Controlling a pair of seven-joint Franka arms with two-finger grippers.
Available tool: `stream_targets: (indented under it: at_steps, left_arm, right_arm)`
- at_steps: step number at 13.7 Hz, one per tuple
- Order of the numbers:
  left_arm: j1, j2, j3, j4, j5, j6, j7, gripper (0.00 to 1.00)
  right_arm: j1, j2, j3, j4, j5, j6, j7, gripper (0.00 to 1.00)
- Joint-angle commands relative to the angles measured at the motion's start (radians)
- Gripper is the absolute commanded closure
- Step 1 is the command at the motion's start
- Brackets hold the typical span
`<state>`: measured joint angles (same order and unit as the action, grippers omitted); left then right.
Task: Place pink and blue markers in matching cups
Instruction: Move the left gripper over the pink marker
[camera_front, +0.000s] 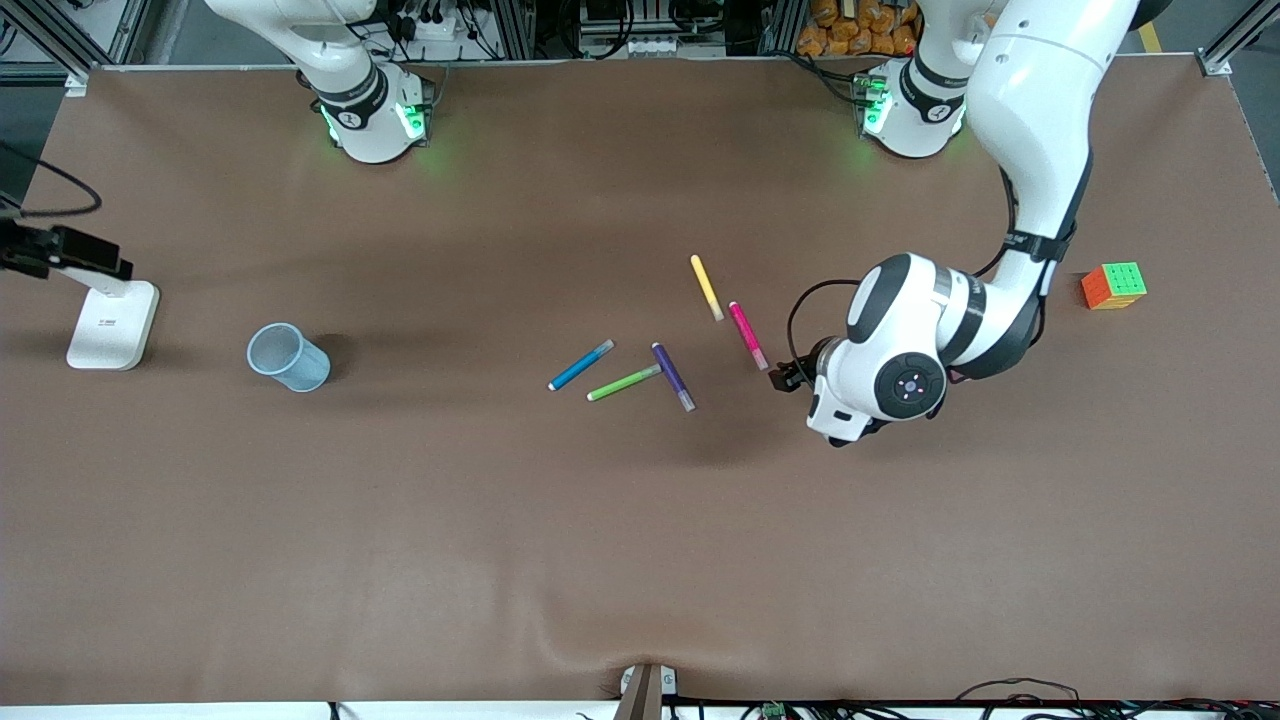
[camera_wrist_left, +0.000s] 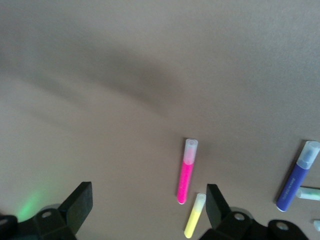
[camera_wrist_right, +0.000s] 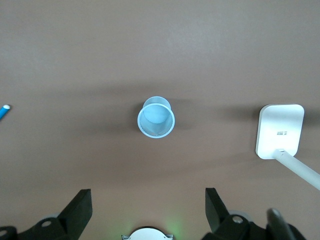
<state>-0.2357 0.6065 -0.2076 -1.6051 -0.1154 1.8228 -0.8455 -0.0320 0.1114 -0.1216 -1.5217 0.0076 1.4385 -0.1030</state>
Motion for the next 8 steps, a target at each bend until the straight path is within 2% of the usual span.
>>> stream_targets:
  at_steps: [1,4,8]
  left_arm:
    - [-0.014,0.022,0.002,0.008,-0.024,0.013,-0.026,0.00]
    - [-0.016,0.035,0.002,-0.021,-0.039,0.078,-0.030,0.00]
    - [-0.017,0.035,0.002,-0.032,-0.052,0.095,-0.030,0.00]
  right_arm:
    - [-0.035,0.059,0.013,0.052,-0.003,-0.010,-0.014,0.00]
    - [-0.039,0.112,0.013,0.052,-0.004,0.003,-0.014,0.00]
    - [-0.059,0.120,0.013,0.048,0.006,-0.004,0.002,0.00]
